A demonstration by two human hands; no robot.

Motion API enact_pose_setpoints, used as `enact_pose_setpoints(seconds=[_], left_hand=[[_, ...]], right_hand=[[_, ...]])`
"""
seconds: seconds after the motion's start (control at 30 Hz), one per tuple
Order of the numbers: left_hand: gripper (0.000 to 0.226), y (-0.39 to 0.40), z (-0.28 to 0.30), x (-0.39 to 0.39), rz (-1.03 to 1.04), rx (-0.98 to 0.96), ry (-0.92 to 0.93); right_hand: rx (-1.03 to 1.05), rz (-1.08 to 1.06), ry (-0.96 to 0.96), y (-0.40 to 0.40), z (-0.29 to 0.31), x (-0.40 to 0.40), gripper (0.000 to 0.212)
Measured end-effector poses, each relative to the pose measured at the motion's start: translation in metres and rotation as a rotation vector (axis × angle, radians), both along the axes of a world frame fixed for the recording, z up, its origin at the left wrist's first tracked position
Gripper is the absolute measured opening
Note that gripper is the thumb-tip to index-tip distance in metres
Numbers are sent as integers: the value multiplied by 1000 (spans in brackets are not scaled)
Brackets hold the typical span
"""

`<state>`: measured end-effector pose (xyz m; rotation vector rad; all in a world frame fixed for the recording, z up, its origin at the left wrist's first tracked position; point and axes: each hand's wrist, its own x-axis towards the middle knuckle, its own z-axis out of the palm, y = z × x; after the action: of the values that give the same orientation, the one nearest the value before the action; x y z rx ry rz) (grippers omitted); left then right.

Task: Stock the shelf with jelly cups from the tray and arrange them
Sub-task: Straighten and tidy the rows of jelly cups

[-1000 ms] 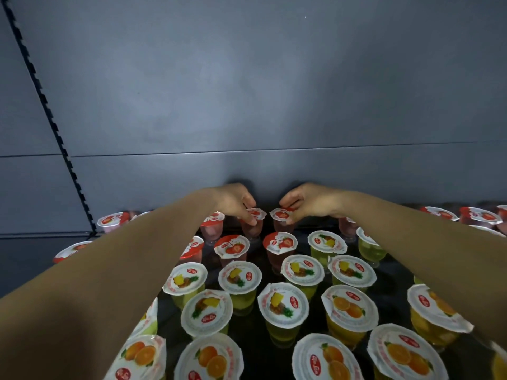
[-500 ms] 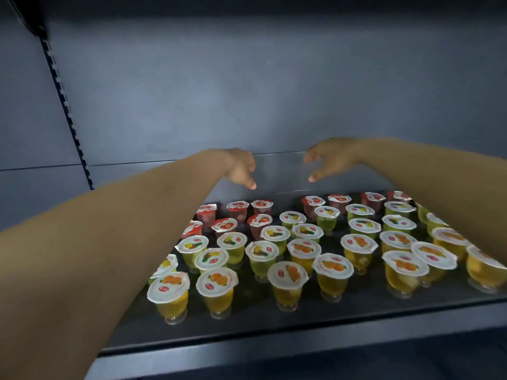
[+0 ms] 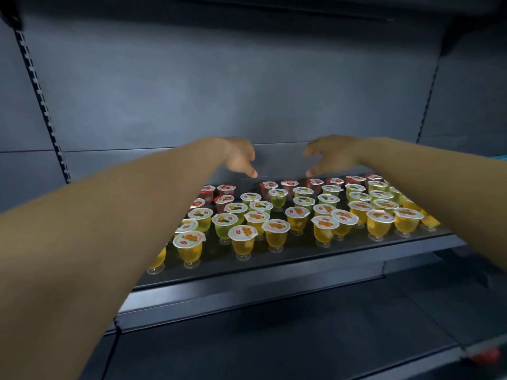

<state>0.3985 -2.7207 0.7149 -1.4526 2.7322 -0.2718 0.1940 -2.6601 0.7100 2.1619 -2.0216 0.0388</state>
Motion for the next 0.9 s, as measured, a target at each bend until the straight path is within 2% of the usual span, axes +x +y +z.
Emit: enact_pose_setpoints(seconds=[0.3, 0.57, 0.7, 0.9], left_hand=[[57, -2, 3, -29, 10, 17, 14], [59, -33, -11, -72, 117, 80, 142], [61, -56, -25, -92, 212, 97, 199], [59, -107, -43, -105, 308, 139, 285]], right_hand=[[16, -1, -11, -6, 2, -29, 58], [37, 124, -13, -51, -7, -83, 59], [71, 216, -78, -84, -19, -107, 56], [137, 232, -299, -154, -40, -123, 50]])
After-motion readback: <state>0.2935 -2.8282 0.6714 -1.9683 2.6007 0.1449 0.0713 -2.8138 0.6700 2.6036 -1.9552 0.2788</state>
